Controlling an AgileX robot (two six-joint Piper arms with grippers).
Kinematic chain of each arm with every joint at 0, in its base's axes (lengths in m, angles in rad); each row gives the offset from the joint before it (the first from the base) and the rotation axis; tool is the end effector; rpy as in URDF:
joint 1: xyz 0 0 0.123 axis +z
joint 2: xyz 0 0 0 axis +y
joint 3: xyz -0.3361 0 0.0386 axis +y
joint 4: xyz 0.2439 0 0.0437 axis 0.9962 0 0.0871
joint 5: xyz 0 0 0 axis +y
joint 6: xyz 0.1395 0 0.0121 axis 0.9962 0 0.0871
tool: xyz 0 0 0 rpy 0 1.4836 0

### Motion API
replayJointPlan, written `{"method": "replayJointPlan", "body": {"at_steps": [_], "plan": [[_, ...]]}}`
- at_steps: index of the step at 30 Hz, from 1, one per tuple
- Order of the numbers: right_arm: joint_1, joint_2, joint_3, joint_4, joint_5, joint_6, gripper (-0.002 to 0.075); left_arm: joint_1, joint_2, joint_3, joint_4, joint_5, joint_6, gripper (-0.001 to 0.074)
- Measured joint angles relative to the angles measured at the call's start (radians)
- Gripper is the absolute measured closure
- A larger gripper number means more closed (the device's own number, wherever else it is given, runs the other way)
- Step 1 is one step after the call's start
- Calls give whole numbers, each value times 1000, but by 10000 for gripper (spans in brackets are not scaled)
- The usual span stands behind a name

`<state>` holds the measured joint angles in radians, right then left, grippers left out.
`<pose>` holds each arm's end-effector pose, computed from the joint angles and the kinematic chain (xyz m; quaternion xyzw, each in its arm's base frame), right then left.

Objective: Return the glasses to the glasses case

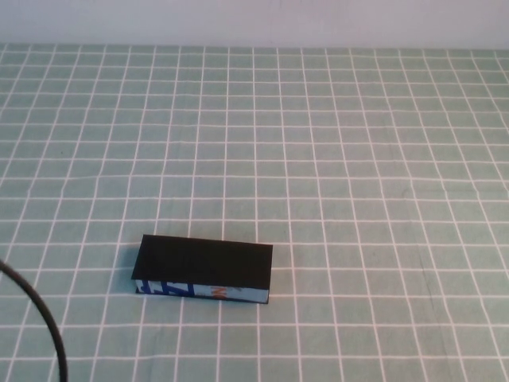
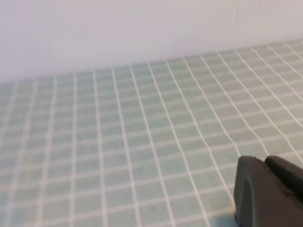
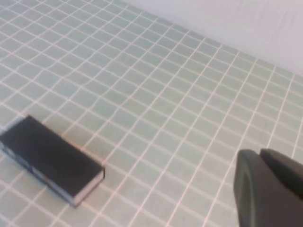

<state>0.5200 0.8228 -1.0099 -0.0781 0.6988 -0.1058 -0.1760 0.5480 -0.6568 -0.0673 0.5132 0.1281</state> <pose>0.1412 0.0727 0.4264 -0.2694 0.7953 0.0749 0.5380 0.1015 -0.0228 0.3574 0.1087 0.8022 -0.0446 0.5853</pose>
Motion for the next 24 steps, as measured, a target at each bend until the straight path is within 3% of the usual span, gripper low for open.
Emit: {"method": "replayJointPlan", "body": {"at_steps": [4,10,24], "plan": [[0,-213,287,4,-123,0,739,0,-59,134,-93,-52,-4,736],[0,-423,545,7,-243,1,739,0,-85,229,-149,-83,-6,736],[0,-498,667,7,-279,1,739,0,-85,232,-157,-92,-6,736]]}}
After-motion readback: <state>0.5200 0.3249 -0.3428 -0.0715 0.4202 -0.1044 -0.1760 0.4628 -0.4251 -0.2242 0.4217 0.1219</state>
